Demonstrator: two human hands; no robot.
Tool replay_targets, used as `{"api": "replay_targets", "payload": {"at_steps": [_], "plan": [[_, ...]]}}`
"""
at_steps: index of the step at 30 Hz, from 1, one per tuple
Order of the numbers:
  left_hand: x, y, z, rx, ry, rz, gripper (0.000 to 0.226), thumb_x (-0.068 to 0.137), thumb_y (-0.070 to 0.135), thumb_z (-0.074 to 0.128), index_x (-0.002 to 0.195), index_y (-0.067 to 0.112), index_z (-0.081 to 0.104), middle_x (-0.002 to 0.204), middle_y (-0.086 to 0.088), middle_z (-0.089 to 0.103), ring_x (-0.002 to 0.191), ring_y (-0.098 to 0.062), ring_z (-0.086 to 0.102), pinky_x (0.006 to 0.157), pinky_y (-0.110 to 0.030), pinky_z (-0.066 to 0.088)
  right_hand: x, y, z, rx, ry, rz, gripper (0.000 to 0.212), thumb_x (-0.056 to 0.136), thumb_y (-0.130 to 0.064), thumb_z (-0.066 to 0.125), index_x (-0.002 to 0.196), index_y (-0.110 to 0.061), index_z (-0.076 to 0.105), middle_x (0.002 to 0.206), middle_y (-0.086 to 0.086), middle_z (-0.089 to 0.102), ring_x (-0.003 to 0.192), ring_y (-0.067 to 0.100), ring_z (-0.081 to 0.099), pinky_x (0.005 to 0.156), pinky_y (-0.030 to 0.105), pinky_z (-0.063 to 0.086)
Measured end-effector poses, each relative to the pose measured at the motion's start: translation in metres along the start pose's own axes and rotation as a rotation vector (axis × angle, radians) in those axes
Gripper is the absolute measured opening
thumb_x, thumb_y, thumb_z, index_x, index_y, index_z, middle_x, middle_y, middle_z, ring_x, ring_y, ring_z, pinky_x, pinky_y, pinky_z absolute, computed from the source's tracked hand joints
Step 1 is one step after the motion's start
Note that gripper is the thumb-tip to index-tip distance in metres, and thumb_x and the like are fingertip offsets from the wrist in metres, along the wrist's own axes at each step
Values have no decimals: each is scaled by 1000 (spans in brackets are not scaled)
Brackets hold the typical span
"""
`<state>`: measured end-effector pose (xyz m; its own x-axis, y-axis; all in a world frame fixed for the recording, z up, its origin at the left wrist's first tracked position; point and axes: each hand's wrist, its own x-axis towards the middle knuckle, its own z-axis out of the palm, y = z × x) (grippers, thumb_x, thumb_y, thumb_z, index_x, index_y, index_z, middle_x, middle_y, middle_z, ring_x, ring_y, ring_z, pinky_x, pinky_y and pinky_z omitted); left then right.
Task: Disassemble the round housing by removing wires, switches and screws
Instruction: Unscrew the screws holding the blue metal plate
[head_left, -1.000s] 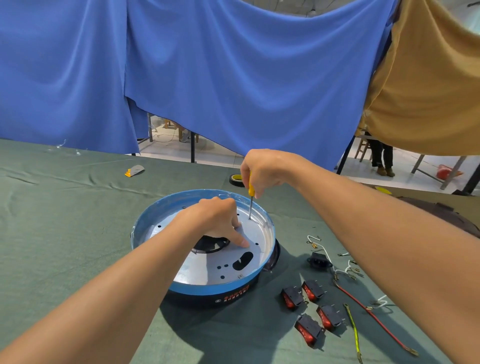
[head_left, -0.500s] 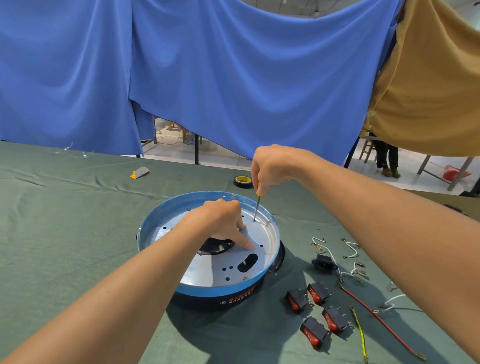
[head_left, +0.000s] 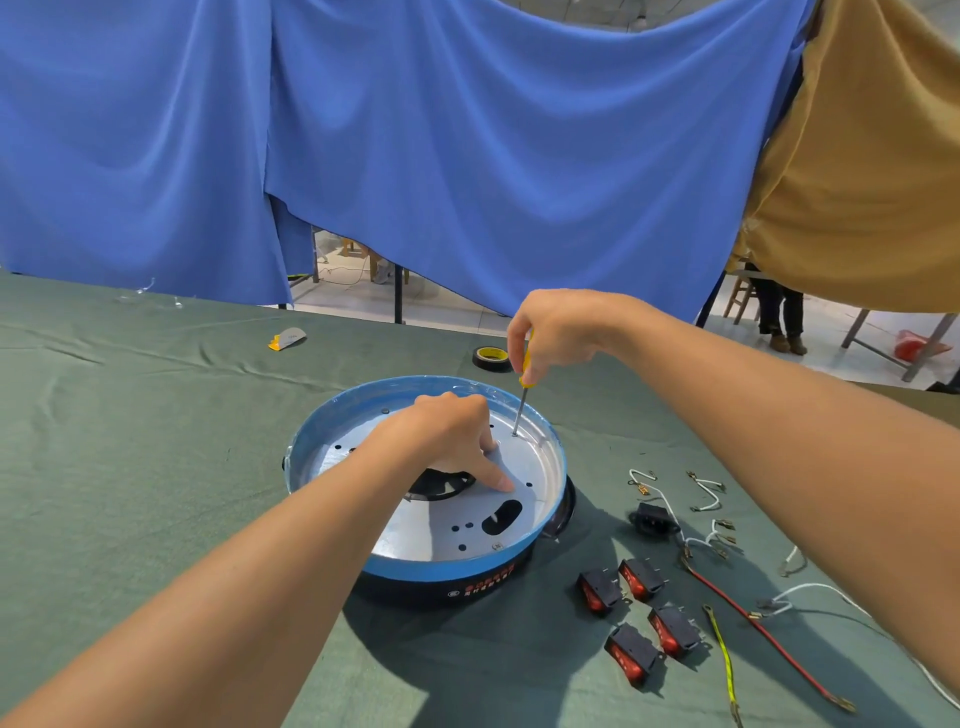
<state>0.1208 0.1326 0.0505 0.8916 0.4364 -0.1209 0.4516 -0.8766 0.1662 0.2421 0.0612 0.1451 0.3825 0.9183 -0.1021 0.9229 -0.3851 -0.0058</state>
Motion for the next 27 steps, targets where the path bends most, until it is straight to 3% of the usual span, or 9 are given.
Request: {"api": "replay_targets", "payload": {"at_steps": [2,4,6,9,13,15,19,23,27], "plan": [[-1,0,0,6,-4,4,69,77,64,69,131,21,63,110,-1,70,86,-21,55,74,-30,37,0,1,0,35,-36,17,13,81,-28,74,86,-18,68,84,4,62,66,20,50,52,25,41],[-1,1,0,6,-6,5,69,78,63,68,132,21,62,112,-1,70,86,-20,54,74,-30,36,0,3,1,-4,-2,64,43,84,-52,66,71,-11,60,62,2,54,53,20,45,49,24,36],[0,0,1,6,-4,3,69,78,63,69,133,21,62,113,-1,70,86,-20,54,74,-30,36,0,3,3,-71,63,98,56,90,-58,52,58,-12,54,52,0,51,49,19,45,49,25,33],[1,0,2,4,24,0,69,77,62,70,132,21,63,115,0,70,86,-21,55,73,-30,36,0,1,4,-101,86,92,39,90,-39,60,62,-13,55,62,1,51,57,18,44,50,27,33],[2,-1,9,2,74,-32,68,75,65,71,130,26,63,113,0,71,92,-24,57,67,-31,37,-3,1,0,-5,23,28,10,82,-25,72,85,-16,68,79,4,58,64,20,47,51,24,37],[2,-4,13,15,90,-47,70,73,70,69,130,30,62,111,0,70,93,-26,57,65,-32,39,-3,1,-1,41,-10,39,12,83,-27,71,85,-15,67,68,4,54,56,21,43,48,23,34],[3,-6,16,32,100,-44,71,72,73,66,130,32,62,110,0,70,90,-26,57,60,-31,39,0,0,1,-76,60,108,54,92,-54,50,59,-11,57,49,-1,48,45,18,42,47,24,31],[4,-8,17,33,103,-32,71,73,72,66,131,30,62,109,0,70,89,-26,58,62,-32,43,1,-2,1,-131,97,95,33,89,-32,61,63,-13,53,62,2,48,55,19,40,48,25,30],[5,-9,17,35,96,-44,73,73,73,65,132,31,61,109,0,69,90,-27,56,63,-33,41,-1,-1,-3,35,-21,21,6,83,-19,73,83,-20,67,76,1,57,64,20,48,52,25,40]]}}
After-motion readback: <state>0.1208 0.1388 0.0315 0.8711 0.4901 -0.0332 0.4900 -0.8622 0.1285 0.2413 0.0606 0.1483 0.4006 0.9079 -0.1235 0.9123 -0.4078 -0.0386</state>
